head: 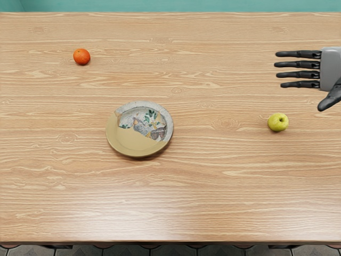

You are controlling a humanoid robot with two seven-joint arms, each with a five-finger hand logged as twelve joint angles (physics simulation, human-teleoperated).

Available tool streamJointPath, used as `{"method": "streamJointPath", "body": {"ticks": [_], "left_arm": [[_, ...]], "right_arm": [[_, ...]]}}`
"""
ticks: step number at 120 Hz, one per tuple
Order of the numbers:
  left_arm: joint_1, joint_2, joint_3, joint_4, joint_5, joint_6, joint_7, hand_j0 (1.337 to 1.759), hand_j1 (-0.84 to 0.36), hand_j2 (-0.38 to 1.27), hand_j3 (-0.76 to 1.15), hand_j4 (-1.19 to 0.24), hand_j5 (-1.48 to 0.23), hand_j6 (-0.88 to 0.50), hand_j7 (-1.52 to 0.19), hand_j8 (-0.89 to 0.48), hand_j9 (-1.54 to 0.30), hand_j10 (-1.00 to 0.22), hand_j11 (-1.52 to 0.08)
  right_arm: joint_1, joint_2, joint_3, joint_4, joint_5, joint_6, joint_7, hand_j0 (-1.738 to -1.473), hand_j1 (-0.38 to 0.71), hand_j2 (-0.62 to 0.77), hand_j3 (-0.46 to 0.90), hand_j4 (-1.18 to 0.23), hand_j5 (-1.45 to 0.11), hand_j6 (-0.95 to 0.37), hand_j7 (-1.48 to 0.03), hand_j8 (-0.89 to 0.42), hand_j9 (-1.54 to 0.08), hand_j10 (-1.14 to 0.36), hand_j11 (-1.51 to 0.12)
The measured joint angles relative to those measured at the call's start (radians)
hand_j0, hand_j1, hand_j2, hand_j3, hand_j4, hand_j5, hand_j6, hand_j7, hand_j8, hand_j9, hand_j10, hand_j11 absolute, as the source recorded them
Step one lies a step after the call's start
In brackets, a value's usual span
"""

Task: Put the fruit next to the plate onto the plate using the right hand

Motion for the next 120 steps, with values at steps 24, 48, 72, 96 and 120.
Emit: {"method": "streamJointPath", "body": {"ticks": [24,48,72,96,120], "left_arm": [[0.0,0.0,0.0,0.0,0.0,0.0,0.0,1.658,0.35,0.0,0.0,0.0,0.0,0.0,0.0,0.0,0.0,0.0,0.0],[0.0,0.0,0.0,0.0,0.0,0.0,0.0,1.658,0.35,0.0,0.0,0.0,0.0,0.0,0.0,0.0,0.0,0.0,0.0],[0.0,0.0,0.0,0.0,0.0,0.0,0.0,1.658,0.35,0.0,0.0,0.0,0.0,0.0,0.0,0.0,0.0,0.0,0.0],[0.0,0.0,0.0,0.0,0.0,0.0,0.0,1.658,0.35,0.0,0.0,0.0,0.0,0.0,0.0,0.0,0.0,0.0,0.0],[0.0,0.0,0.0,0.0,0.0,0.0,0.0,1.658,0.35,0.0,0.0,0.0,0.0,0.0,0.0,0.0,0.0,0.0,0.0]], "right_arm": [[-0.001,0.017,-0.003,0.002,-0.004,0.0,-0.001,-1.658,-0.33,0.0,0.0,-0.01,-0.02,-0.01,-0.02,-0.01,-0.02,-0.02,-0.02],[0.016,0.142,0.013,0.028,-0.32,-0.002,-0.003,-1.658,-0.32,0.0,0.0,-0.02,-0.03,-0.02,-0.03,-0.02,-0.03,-0.02,-0.03],[0.023,0.147,0.021,0.196,-0.777,-0.326,-0.04,-1.658,-0.32,0.0,0.0,-0.03,-0.03,-0.03,-0.03,-0.03,-0.03,-0.03,-0.03],[0.018,0.209,-0.112,0.256,-1.034,-0.665,-0.095,-1.658,-0.32,0.0,0.0,-0.03,-0.03,-0.03,-0.03,-0.03,-0.03,-0.03,-0.03],[0.015,0.315,-0.274,0.247,-1.153,-0.919,-0.103,-1.658,-0.32,0.0,0.0,-0.03,-0.04,-0.03,-0.03,-0.03,-0.03,-0.03,-0.03]]}}
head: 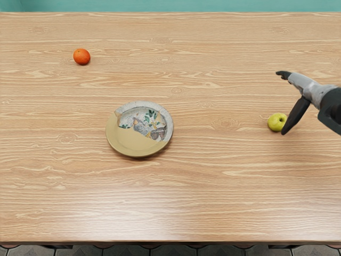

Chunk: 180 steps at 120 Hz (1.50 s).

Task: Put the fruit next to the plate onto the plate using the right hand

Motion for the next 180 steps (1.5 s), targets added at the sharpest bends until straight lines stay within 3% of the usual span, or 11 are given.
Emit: {"method": "streamJointPath", "body": {"ticks": [30,81,102,117,159,180], "left_arm": [[-0.001,0.0,0.0,0.0,0.0,0.0,0.0,1.658,0.35,0.0,0.0,0.0,0.0,0.0,0.0,0.0,0.0,0.0,0.0],[-0.001,0.0,0.0,0.0,0.0,0.0,0.0,1.658,0.35,0.0,0.0,0.0,0.0,0.0,0.0,0.0,0.0,0.0,0.0],[-0.001,0.0,0.0,0.0,0.0,0.0,0.0,1.658,0.35,0.0,0.0,0.0,0.0,0.0,0.0,0.0,0.0,0.0,0.0],[-0.001,0.0,0.0,0.0,0.0,0.0,0.0,1.658,0.35,0.0,0.0,0.0,0.0,0.0,0.0,0.0,0.0,0.0,0.0],[-0.001,0.0,0.0,0.0,0.0,0.0,0.0,1.658,0.35,0.0,0.0,0.0,0.0,0.0,0.0,0.0,0.0,0.0,0.0],[-0.001,0.0,0.0,0.0,0.0,0.0,0.0,1.658,0.35,0.0,0.0,0.0,0.0,0.0,0.0,0.0,0.0,0.0,0.0]], "right_arm": [[0.012,0.131,-0.051,-0.099,-0.032,-0.088,-0.001,-1.658,-0.31,0.0,0.0,-0.04,-0.05,-0.04,-0.05,-0.04,-0.05,-0.04,-0.05],[-0.06,0.172,-0.052,-0.207,-0.041,-0.133,-0.001,-1.658,-0.29,-0.01,0.0,-0.05,-0.07,-0.06,-0.07,-0.06,-0.07,-0.05,-0.07],[-0.063,0.253,-0.043,-0.319,-0.039,-0.137,-0.001,-1.658,-0.29,-0.01,0.0,-0.05,-0.06,-0.05,-0.06,-0.05,-0.06,-0.05,-0.06],[-0.087,0.278,-0.041,-0.356,-0.037,-0.144,-0.001,-1.658,-0.28,-0.01,0.0,-0.06,-0.08,-0.06,-0.07,-0.06,-0.08,-0.06,-0.08],[-0.115,0.277,-0.041,-0.367,-0.029,-0.144,-0.001,-1.658,0.04,-0.06,0.0,-0.33,-0.42,-0.33,-0.42,-0.33,-0.42,-0.33,-0.42],[-0.115,0.276,-0.041,-0.364,-0.027,-0.139,-0.001,-1.658,0.14,-0.06,0.0,-0.43,-0.56,-0.43,-0.55,-0.43,-0.56,-0.43,-0.56]]}}
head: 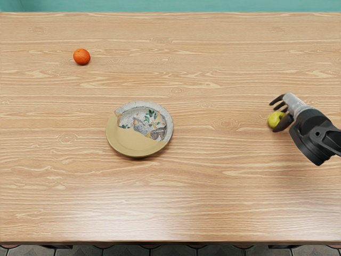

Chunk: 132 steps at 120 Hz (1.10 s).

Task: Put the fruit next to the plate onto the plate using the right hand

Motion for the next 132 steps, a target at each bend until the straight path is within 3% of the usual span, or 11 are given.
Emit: {"method": "streamJointPath", "body": {"ticks": [25,52,70,103,132], "left_arm": [[0.001,0.0,0.0,0.0,0.0,0.0,0.0,1.658,0.35,0.0,0.0,0.0,0.0,0.0,0.0,0.0,0.0,0.0,0.0],[0.0,0.0,0.0,0.0,0.0,0.0,0.0,1.658,0.35,0.0,0.0,0.0,0.0,0.0,0.0,0.0,0.0,0.0,0.0],[0.001,0.0,0.0,0.0,0.0,0.0,0.0,1.658,0.35,0.0,0.0,0.0,0.0,0.0,0.0,0.0,0.0,0.0,0.0],[0.0,0.0,0.0,0.0,0.0,0.0,0.0,1.658,0.35,0.0,0.0,0.0,0.0,0.0,0.0,0.0,0.0,0.0,0.0],[0.0,0.0,0.0,0.0,0.0,0.0,0.0,1.658,0.35,0.0,0.0,0.0,0.0,0.0,0.0,0.0,0.0,0.0,0.0]], "right_arm": [[0.0,-0.001,0.0,0.003,0.0,0.006,0.0,-1.657,0.21,-0.03,0.0,-0.5,-0.66,-0.5,-0.65,-0.43,-0.66,-0.5,-0.66],[0.0,-0.003,0.002,0.003,0.035,0.017,-0.001,-1.649,0.25,0.01,0.0,-0.64,-0.75,-0.45,-0.79,-0.37,-0.77,-0.55,-0.78],[0.0,-0.014,0.043,0.003,0.054,0.024,0.0,-1.651,0.24,0.12,0.0,-0.64,-0.81,-0.46,-0.82,-0.4,-0.83,-0.59,-0.84],[0.003,-0.015,0.177,0.035,0.062,0.062,0.0,-1.655,0.23,0.14,0.0,-0.63,-0.86,-0.46,-0.84,-0.39,-0.87,-0.58,-0.88],[0.003,0.032,0.208,0.08,0.065,0.067,0.0,-1.657,0.25,0.17,0.0,-0.62,-0.87,-0.45,-0.84,-0.38,-0.87,-0.57,-0.88]]}}
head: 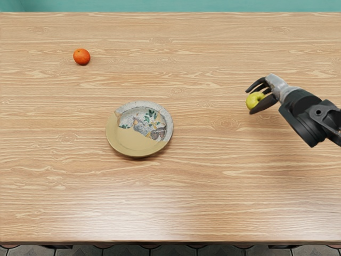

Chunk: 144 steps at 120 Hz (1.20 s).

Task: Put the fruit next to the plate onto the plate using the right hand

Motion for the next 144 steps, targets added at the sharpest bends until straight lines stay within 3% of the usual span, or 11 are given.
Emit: {"method": "streamJointPath", "body": {"ticks": [25,88,117,144], "left_arm": [[0.0,0.0,0.0,0.0,0.0,0.0,0.0,1.658,0.35,0.0,0.0,0.0,0.0,0.0,0.0,0.0,0.0,0.0,0.0],[0.0,0.0,0.0,0.0,0.0,0.0,0.0,1.658,0.35,0.0,0.0,0.0,0.0,0.0,0.0,0.0,0.0,0.0,0.0],[0.0,0.0,0.0,0.0,0.0,0.0,0.0,1.658,0.35,0.0,0.0,0.0,0.0,0.0,0.0,0.0,0.0,0.0,0.0],[0.0,0.0,0.0,0.0,0.0,0.0,0.0,1.658,0.35,0.0,0.0,0.0,0.0,0.0,0.0,0.0,0.0,0.0,0.0]], "right_arm": [[0.0,0.045,0.045,0.054,0.002,0.001,0.0,-1.658,0.25,0.18,0.0,-0.61,-0.87,-0.45,-0.83,-0.38,-0.87,-0.57,-0.88],[0.003,0.288,0.112,0.122,0.002,0.059,0.0,-1.658,0.28,0.27,0.0,-0.59,-0.84,-0.47,-0.81,-0.39,-0.84,-0.59,-0.85],[-0.008,0.36,0.101,0.115,0.002,0.063,-0.001,-1.658,0.27,0.27,0.0,-0.6,-0.85,-0.47,-0.81,-0.39,-0.84,-0.59,-0.85],[-0.016,0.435,0.079,0.034,-0.002,0.063,0.0,-1.658,0.26,0.22,0.0,-0.6,-0.84,-0.47,-0.81,-0.39,-0.85,-0.59,-0.85]]}}
